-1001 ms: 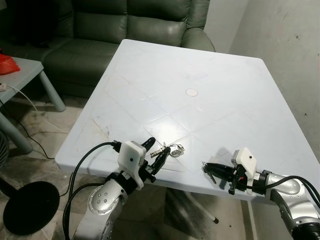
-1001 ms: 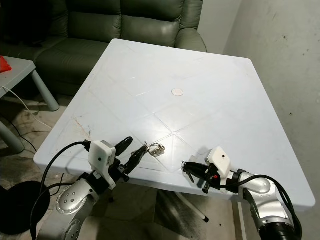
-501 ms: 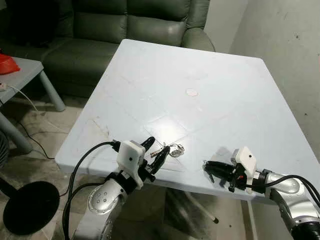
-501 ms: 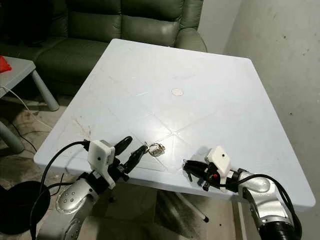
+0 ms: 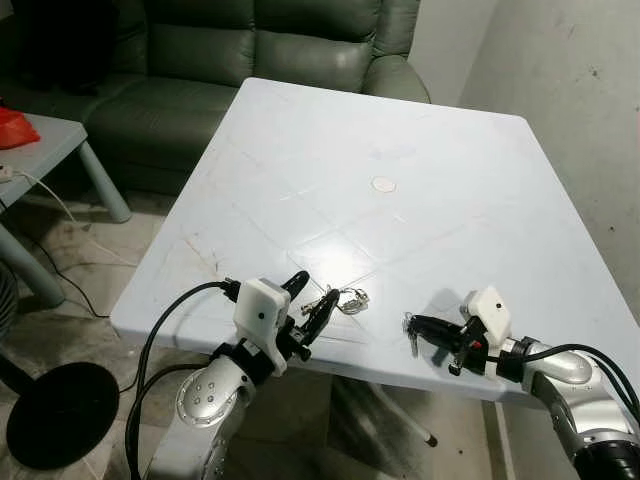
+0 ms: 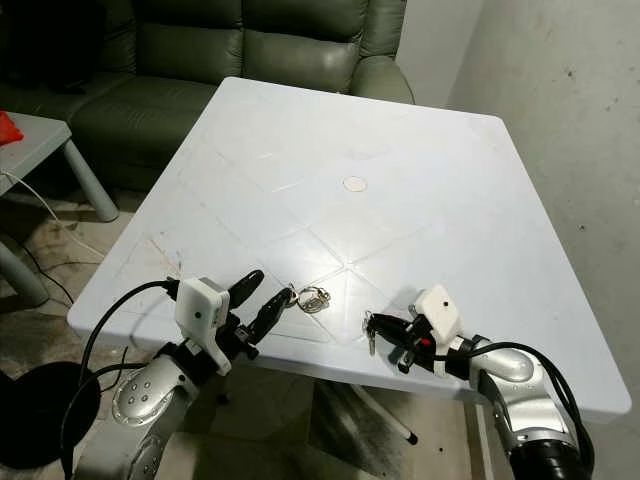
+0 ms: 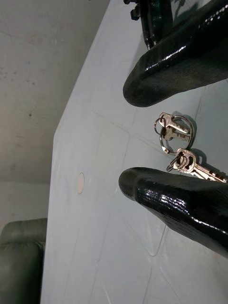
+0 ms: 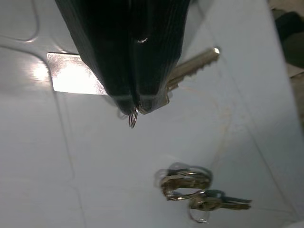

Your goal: Hang keys on a hook

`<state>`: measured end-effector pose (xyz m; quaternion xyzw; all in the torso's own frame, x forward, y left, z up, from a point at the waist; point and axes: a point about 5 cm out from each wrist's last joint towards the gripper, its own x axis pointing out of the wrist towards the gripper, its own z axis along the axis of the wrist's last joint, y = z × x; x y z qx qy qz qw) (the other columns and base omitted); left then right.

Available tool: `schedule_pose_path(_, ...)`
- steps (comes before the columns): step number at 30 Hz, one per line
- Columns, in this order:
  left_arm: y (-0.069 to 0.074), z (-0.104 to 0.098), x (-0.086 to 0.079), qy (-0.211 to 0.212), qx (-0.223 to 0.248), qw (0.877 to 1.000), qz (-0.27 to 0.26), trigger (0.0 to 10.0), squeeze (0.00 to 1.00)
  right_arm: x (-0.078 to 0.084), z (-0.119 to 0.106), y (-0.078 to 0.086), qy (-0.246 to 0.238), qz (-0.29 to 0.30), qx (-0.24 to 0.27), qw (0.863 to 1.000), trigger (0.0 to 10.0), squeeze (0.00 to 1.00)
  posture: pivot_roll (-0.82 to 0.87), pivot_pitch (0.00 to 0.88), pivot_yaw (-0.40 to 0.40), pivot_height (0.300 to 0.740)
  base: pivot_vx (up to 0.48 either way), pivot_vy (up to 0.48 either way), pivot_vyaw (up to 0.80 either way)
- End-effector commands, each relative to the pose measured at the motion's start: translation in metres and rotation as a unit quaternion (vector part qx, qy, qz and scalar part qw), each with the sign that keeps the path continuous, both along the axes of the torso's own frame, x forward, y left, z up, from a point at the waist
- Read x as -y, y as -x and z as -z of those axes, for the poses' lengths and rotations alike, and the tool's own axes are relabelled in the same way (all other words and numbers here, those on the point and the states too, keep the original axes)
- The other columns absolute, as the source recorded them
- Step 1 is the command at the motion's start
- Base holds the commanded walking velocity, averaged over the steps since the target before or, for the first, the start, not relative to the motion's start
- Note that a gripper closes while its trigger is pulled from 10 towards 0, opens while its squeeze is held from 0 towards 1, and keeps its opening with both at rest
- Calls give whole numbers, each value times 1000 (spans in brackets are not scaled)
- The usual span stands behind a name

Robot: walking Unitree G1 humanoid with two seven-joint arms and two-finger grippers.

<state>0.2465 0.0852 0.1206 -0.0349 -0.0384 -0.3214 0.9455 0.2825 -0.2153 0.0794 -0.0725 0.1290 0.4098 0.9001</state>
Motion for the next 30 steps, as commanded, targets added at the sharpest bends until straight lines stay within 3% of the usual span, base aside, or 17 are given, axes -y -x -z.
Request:
schedule_pose_path(1,-2,-1,1,-1,-1,1000,0,10000,0,2,-8,-3,2,7,25,1000,0,0,-101,82,-64,740,0,0,0)
schedule_pose_path(5,-6,-2,0,-5,2,1000,-9,10000,0,4,-19,-10,-5,40,69,997,0,0,-102,75,-59,740,0,0,0)
schedule_pose_path(9,-21,-5,-7,-17,8,999,-44,10000,0,1,-37,-20,-32,83,133,987,0,0,-98,63,-59,740,0,0,0)
schedule_pose_path(13,-50,-20,-27,-24,14,993,-118,10000,0,-8,-60,-27,-109,140,180,967,0,0,-97,41,-52,740,0,0,0)
schedule_pose_path(16,-62,-31,-35,-16,18,988,-150,10000,0,-13,-70,-28,-136,160,201,957,0,0,-97,36,-50,740,0,0,0)
schedule_pose_path(18,-77,-43,-44,10,1,985,-173,10000,0,-17,-84,-31,-171,204,229,936,0,0,-98,22,-47,740,0,0,0)
schedule_pose_path(24,-93,-61,-57,0,35,980,-197,10000,0,-22,-106,-28,-224,289,267,892,196,0,-110,3,-36,740,0,0,0)
schedule_pose_path(25,-93,-60,-59,12,33,979,-201,10000,0,-24,-106,-26,-225,302,268,887,1804,0,-118,0,-32,740,0,0,0)
schedule_pose_path(26,-94,-60,-61,21,30,979,-201,10000,0,-24,-106,-25,-225,308,268,885,1804,0,-118,0,-32,740,0,0,0)
schedule_pose_path(27,-94,-55,-63,23,17,978,-209,10000,0,-26,-98,-24,-217,333,254,882,10000,0,-125,0,-29,740,0,0,0)
schedule_pose_path(30,-93,-54,-65,29,20,977,-211,10000,0,-29,-89,-21,-206,347,244,882,10000,0,-125,0,-29,740,0,0,0)
